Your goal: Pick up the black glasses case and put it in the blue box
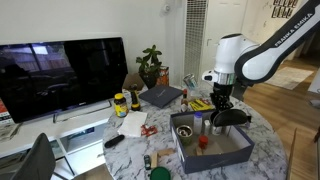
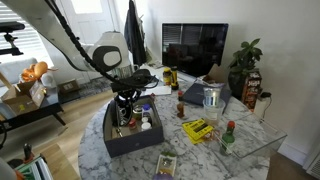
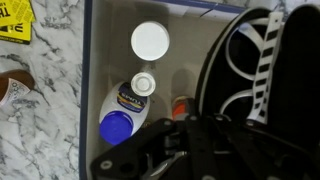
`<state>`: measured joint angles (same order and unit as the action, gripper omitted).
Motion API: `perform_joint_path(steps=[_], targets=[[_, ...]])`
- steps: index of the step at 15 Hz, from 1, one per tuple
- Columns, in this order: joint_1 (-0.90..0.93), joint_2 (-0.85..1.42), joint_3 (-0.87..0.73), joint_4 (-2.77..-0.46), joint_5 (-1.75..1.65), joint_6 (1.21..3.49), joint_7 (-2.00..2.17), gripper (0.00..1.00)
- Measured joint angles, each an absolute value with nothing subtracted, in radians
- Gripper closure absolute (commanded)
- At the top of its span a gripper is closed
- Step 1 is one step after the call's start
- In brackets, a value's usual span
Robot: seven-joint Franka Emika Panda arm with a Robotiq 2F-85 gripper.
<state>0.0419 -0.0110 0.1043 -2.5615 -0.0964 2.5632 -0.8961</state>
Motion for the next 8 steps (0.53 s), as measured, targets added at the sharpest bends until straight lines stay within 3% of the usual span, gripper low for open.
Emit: perform_joint_path(steps=[8], targets=[[0.136,-0.018,0.167,-2.563,-0.430,2.541,-0.370,0.99]])
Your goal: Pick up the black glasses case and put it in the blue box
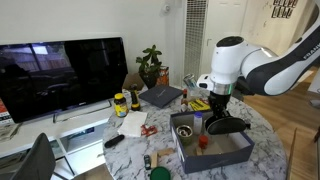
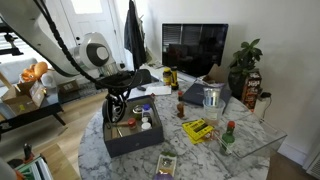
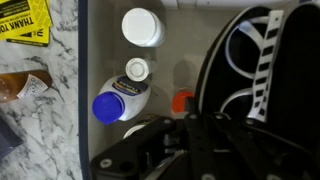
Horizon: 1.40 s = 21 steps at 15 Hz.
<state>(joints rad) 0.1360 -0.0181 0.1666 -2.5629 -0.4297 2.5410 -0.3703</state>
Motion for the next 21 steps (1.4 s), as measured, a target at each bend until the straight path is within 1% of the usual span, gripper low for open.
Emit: perform_joint_path(steps=[4,10,15,21], targets=[[0.170,0.006,0.197,-2.548,-0.550,2.541,-0.131,0.99],[0.227,0.118,0.211,-2.448,-0.855,2.511,0.041,0.99],[0.258,0.223,0.211,-2.347,-0.905,2.436,0.073,0.99],[0.263,0.366,0.194,-2.264,-0.937,2.430,0.097,0.99]])
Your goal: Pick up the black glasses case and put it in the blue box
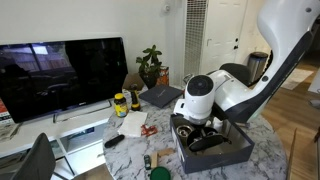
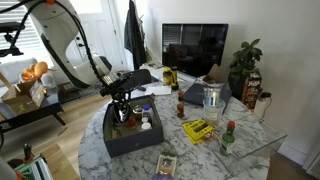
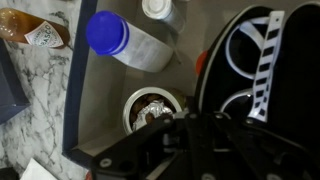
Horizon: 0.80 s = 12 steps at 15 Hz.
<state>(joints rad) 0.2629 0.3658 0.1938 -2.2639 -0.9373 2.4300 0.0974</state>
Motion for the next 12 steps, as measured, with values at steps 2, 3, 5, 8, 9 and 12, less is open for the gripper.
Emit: perform_joint_path(steps=[2,3,5,8,9,12], targets=[[0.263,0.401,0.190,-2.239,-0.939,2.431,0.098,0.99],[0.263,0.416,0.190,-2.229,-0.939,2.434,0.098,0.99],[0.263,0.439,0.190,-2.221,-0.938,2.450,0.098,0.99],[0.261,0.454,0.189,-2.225,-0.936,2.487,0.098,0.99],[0.258,0.457,0.189,-2.227,-0.935,2.508,0.098,0.99],[0.248,0.459,0.185,-2.236,-0.931,2.582,0.098,0.99]])
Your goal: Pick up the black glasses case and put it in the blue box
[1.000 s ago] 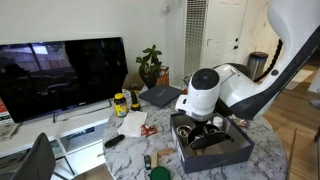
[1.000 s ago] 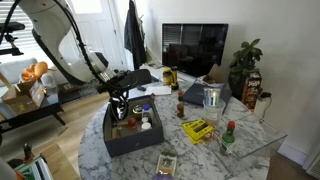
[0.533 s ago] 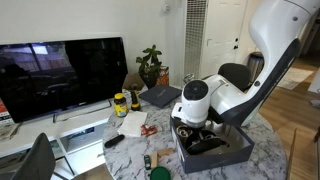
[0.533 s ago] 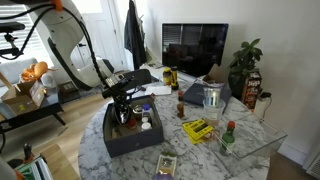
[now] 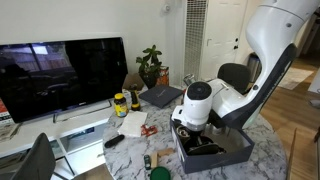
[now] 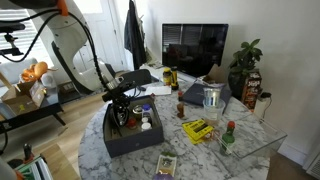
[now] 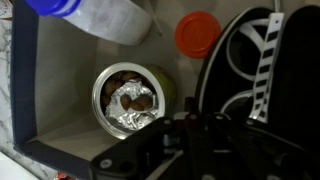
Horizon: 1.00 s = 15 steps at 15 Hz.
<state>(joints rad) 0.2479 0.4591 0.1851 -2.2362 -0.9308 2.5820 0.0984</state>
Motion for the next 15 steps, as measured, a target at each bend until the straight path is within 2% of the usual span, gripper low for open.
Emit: perform_joint_path(steps=[4,5,6,8,15], targets=[[0.246,0.463,0.171,-2.240,-0.931,2.637,0.099,0.99],[0.246,0.463,0.168,-2.241,-0.931,2.640,0.099,0.70],[0.246,0.464,0.165,-2.242,-0.931,2.641,0.099,0.68],[0.246,0.464,0.160,-2.247,-0.930,2.641,0.099,0.56],[0.245,0.361,0.157,-2.312,-0.936,2.644,0.088,0.03]])
